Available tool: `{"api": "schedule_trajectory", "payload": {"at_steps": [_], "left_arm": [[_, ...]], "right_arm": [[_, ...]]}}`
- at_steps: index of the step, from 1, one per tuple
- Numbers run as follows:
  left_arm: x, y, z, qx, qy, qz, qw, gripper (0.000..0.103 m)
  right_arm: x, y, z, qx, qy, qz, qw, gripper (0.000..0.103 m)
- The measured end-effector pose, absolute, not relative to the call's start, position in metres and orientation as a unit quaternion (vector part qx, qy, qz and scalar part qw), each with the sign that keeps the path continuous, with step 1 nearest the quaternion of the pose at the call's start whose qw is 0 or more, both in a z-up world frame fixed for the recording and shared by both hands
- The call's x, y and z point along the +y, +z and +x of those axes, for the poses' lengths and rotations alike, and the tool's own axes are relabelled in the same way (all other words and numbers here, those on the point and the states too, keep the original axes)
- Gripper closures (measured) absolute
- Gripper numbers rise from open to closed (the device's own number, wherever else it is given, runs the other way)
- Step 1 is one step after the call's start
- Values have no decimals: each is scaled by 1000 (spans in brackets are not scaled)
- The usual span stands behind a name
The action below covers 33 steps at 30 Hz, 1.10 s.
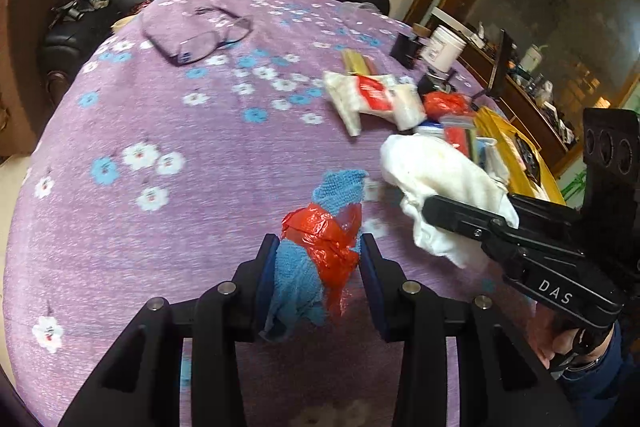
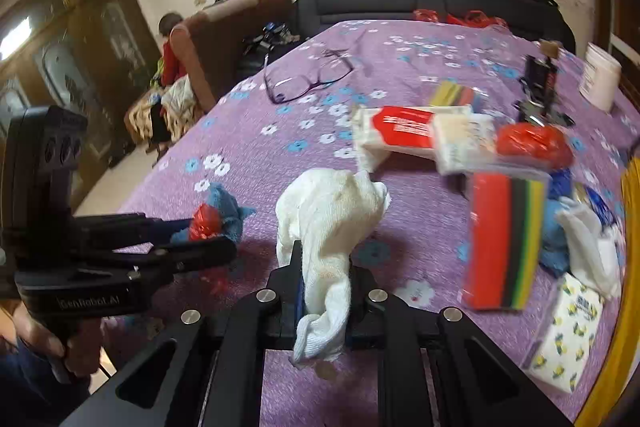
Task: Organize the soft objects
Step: 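Lower the sock and white cloth into the yellow tray and open both grippers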
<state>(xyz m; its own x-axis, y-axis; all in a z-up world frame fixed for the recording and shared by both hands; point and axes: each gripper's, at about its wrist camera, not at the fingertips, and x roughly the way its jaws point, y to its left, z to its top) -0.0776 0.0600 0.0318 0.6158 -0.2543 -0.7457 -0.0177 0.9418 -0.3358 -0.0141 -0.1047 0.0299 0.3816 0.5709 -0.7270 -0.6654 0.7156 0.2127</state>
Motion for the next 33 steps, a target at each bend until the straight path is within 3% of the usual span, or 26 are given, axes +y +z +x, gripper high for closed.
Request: {"api": "schedule_trajectory", "payload": {"at_steps": [10, 24, 33], "left_arm": [[-2, 51, -57, 433, -114, -115, 887, 64], [-145, 82, -7, 437, -225, -49, 870, 64], [-249, 83, 40, 457, -274, -23, 846, 64]], "right_arm": [[-171, 62, -13, 379, 337, 3, 862, 88], [-354, 90, 1, 332, 197, 138, 912, 88], [-453, 104, 34, 349, 88, 132, 924, 88]]}}
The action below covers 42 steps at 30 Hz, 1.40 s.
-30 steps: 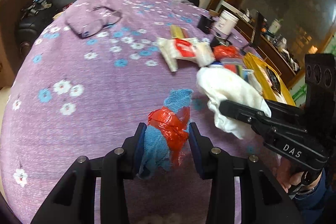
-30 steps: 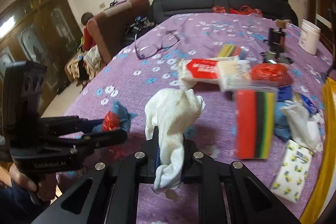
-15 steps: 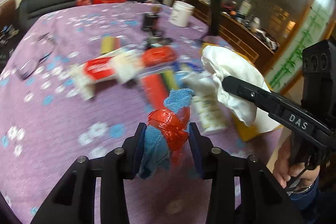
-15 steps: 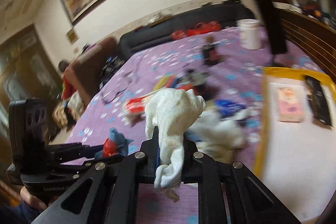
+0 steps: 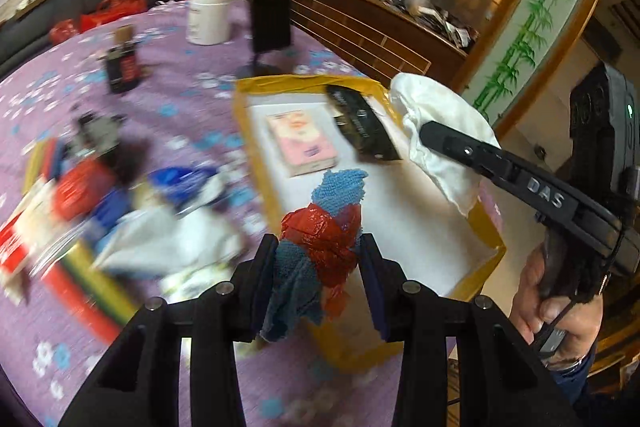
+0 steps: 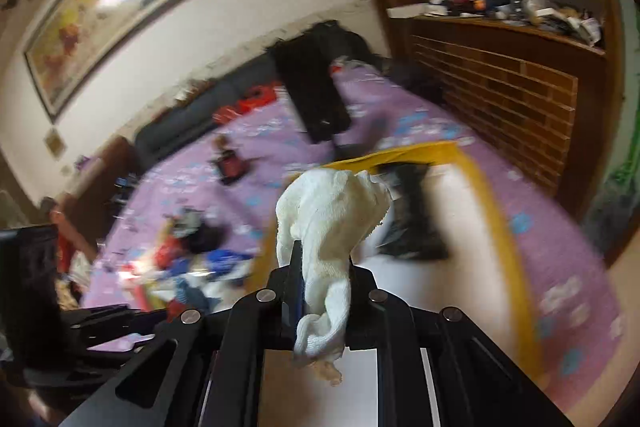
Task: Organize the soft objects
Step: 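Lower the sock and white cloth into the yellow tray and open both grippers, then move both grippers back from the tray to the item pile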
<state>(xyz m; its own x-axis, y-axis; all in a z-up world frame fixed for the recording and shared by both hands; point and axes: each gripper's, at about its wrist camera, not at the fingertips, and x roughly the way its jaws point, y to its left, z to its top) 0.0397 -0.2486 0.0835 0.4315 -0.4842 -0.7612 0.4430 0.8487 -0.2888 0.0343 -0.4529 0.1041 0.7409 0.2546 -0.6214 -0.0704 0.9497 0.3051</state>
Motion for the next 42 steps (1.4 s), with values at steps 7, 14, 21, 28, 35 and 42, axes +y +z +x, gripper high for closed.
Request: {"api": "schedule_trajectory", "payload": {"at_steps": [7, 14, 21, 28, 35, 42], "left_arm": [[-309, 66, 74, 483, -275, -4, 832, 64], [-342, 48, 97, 501, -264, 13, 824, 64], [-344, 40, 106, 505, -262, -1, 822, 54], [-337, 46, 104, 499, -261, -11, 826, 42], [-322, 57, 89, 485, -264, -17, 834, 42], [-295, 66, 66, 470, -269, -18, 840, 42]], "right_arm": [[-498, 87, 92, 408, 30, 102, 907, 88], [-509, 62, 128, 449, 19, 96, 888, 88], [-513, 56, 134, 453, 13, 102, 886, 58], [-515, 77, 115, 416, 18, 112, 902, 50], [-487, 115, 68, 344, 44, 112, 931, 50], [-448, 145, 12, 260, 54, 90, 960, 42]]}}
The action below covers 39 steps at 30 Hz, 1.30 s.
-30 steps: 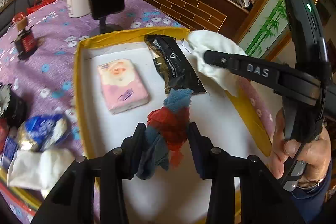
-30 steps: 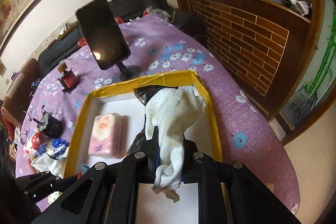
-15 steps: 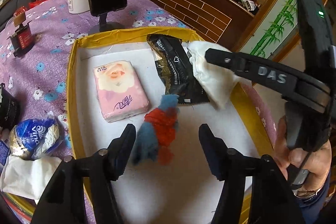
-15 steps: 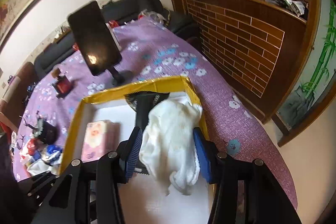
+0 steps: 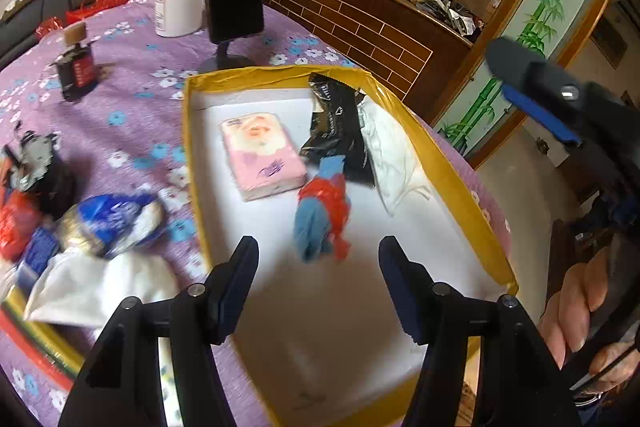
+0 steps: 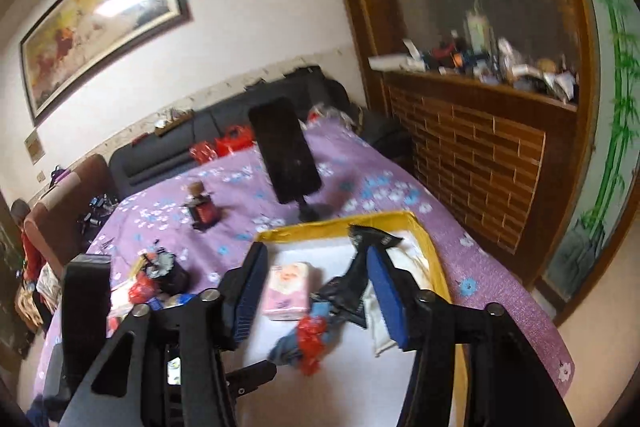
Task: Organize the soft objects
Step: 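Move both grippers back from the tray to the item pile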
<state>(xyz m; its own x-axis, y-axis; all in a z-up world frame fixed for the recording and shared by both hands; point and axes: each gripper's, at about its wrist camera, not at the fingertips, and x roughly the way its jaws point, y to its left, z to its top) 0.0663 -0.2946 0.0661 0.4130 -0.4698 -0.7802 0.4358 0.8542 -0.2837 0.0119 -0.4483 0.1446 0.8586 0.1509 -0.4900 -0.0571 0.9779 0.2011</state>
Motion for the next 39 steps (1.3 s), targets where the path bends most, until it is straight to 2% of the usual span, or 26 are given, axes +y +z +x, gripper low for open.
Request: {"api": "schedule_trajectory", "payload": {"at_steps": [4, 6, 10, 16, 18, 23, 29, 32, 39], "left_arm": [[-273, 72, 50, 456, -269, -17, 848, 42], [-260, 74, 45, 454, -265, -21, 851, 41], [-230, 80, 34, 444, -257, -30, 858, 41], [-180, 83, 11, 433, -237, -28, 869, 39], [-158, 82, 3, 429, -219, -25, 876, 35], [-97, 80, -13, 423, -157, -15, 892, 28], [-32, 74, -7, 436, -82, -4, 896, 27], [-19, 70, 8, 435, -61, 37, 898, 19], [-27, 46, 70, 457, -42, 183, 869, 18]], "right_arm": [[-429, 140, -4, 249, 111, 110, 956, 42], [-422, 137, -11, 240, 129, 128, 954, 36], [-400, 128, -22, 235, 155, 141, 949, 35], [-362, 114, -30, 259, 198, 128, 937, 28], [-348, 110, -35, 262, 209, 118, 935, 25], [-314, 90, -39, 291, 250, 96, 918, 24], [-283, 71, -42, 318, 280, 81, 902, 24], [-276, 68, -43, 323, 286, 76, 899, 24], [-275, 69, -46, 323, 280, 71, 901, 24]]}}
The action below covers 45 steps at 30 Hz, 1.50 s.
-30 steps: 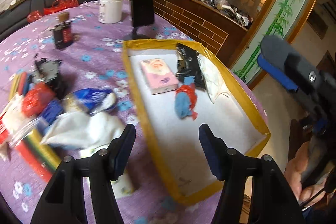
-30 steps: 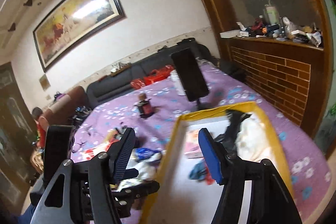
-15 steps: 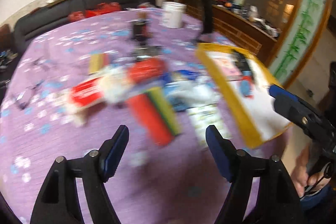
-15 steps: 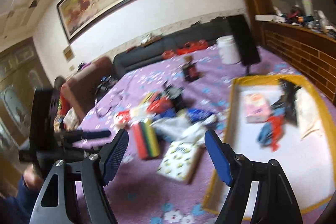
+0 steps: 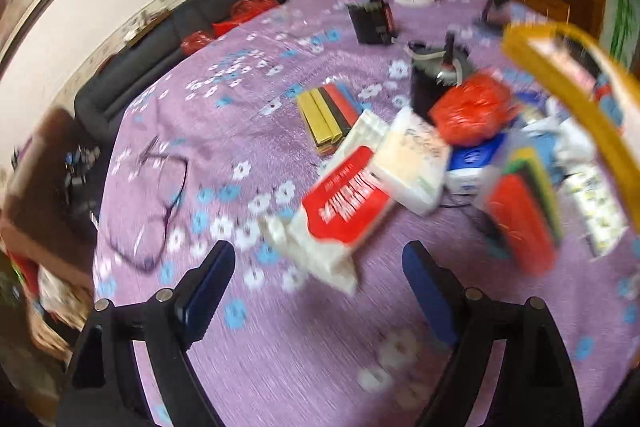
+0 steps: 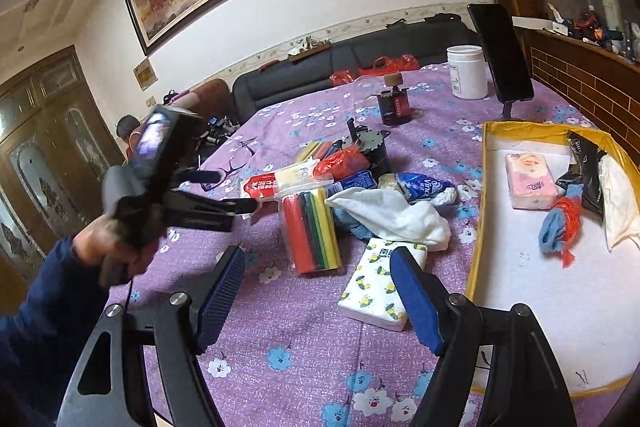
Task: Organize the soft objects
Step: 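Move both grippers back from the tray to the item pile, then grasp the white wet-wipes pack with red label with the left gripper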
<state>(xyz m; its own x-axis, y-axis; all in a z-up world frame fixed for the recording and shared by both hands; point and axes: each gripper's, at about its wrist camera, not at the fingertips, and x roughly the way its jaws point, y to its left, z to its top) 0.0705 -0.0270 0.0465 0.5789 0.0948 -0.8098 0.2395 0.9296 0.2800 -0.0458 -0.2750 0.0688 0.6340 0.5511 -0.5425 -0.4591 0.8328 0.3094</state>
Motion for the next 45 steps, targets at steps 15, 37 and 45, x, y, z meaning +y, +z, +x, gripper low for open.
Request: {"api": "schedule_trajectory", "payload": {"at_steps": [15, 37, 45], "left_arm": [[-17, 36, 61, 473, -29, 101, 875, 47], [-32, 29, -14, 468, -3, 137, 873, 14], [-16, 21, -10, 476, -6, 30, 879, 65]], "right_arm": [[-264, 62, -41, 348, 287, 66, 890, 24], [-183, 22, 32, 436, 260, -84, 857, 24], [-187, 18, 22, 426, 273, -47, 861, 58]]}}
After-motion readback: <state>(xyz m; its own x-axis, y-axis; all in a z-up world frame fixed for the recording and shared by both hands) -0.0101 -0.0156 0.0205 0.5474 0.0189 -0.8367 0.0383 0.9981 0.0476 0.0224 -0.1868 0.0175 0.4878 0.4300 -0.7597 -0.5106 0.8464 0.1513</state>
